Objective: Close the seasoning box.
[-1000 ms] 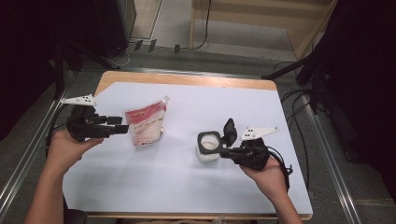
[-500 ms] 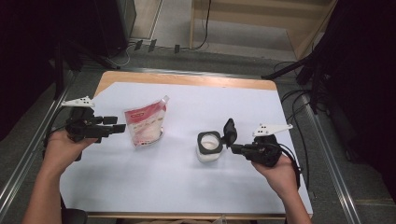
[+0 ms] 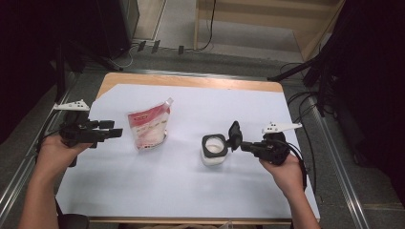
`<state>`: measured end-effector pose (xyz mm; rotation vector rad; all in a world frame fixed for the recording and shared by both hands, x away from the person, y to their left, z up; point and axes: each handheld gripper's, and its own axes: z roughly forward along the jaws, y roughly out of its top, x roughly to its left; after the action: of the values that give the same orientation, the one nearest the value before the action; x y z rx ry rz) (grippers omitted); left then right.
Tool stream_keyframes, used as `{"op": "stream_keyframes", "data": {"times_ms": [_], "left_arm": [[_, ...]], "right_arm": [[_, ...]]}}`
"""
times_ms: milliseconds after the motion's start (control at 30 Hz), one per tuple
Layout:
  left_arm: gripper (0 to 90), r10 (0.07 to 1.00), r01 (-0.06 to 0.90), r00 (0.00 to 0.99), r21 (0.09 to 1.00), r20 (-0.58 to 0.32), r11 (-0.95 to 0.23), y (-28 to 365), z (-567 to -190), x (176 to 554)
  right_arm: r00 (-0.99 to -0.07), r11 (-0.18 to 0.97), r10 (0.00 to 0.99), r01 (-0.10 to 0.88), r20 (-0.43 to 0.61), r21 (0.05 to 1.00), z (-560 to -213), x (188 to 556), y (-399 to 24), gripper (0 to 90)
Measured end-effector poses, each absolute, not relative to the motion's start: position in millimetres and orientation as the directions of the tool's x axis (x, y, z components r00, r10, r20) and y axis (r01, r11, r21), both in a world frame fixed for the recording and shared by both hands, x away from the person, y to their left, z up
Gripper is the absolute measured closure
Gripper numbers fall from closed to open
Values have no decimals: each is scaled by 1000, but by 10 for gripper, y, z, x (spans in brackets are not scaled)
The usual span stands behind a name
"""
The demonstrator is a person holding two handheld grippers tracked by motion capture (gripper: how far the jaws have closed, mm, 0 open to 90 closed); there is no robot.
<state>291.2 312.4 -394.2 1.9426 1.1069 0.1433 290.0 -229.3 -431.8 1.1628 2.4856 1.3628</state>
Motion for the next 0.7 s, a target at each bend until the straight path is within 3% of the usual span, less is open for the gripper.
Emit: {"op": "stream_keyframes", "data": {"times_ms": [267,700], "left_arm": [[411,796,661,552,712,-247,-237,3075,-4050,2950],[413,791,660,563,707,-240,-255,2985,-4163,3047]], "right_arm": [[-703,299,647,590,296,750,-4363,3024,-2202,900],[-675,277,672,610,304,742,-4416,3055,-2139,900]]}}
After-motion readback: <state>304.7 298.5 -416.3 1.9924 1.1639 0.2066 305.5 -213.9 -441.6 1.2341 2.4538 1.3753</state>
